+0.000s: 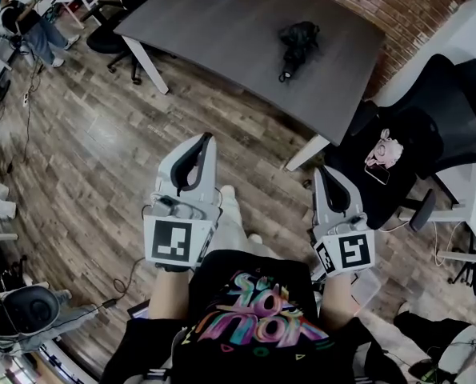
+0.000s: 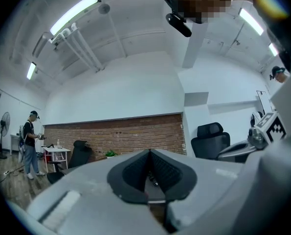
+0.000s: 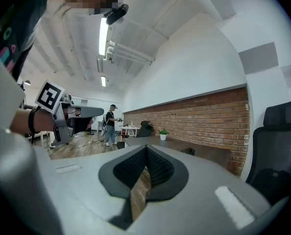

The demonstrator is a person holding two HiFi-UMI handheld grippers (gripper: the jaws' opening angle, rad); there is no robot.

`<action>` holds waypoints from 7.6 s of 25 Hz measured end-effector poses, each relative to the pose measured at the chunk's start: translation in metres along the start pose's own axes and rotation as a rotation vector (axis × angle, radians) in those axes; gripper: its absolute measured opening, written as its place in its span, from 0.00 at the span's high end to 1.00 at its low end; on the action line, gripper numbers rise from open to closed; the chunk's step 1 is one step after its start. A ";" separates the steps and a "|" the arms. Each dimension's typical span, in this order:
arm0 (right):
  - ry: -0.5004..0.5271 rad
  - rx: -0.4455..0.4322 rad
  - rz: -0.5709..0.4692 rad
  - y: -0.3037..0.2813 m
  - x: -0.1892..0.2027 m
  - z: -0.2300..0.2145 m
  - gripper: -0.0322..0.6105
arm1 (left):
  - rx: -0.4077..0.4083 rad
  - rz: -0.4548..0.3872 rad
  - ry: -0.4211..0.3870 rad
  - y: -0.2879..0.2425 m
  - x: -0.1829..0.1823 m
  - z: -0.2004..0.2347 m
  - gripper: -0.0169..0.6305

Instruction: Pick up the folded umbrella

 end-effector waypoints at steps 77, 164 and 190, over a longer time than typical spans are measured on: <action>-0.094 0.264 0.097 -0.420 -0.006 -0.234 0.95 | 0.302 0.049 0.008 -0.502 0.026 0.216 0.97; -0.329 0.293 0.900 -0.524 0.225 -0.202 0.41 | 0.521 0.112 0.113 -0.561 0.084 0.228 0.97; -0.347 0.311 0.903 -0.521 0.224 -0.203 0.58 | 0.493 0.078 0.090 -0.550 0.071 0.237 0.97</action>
Point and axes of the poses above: the fingertips, and each gripper's own axes: y backward along the fingers, z to its left, x out of its underside, the point moved 5 cm from there along y, backward along the fingers, and after that the axes turned 10 degrees about x, right-handed, at the moved point
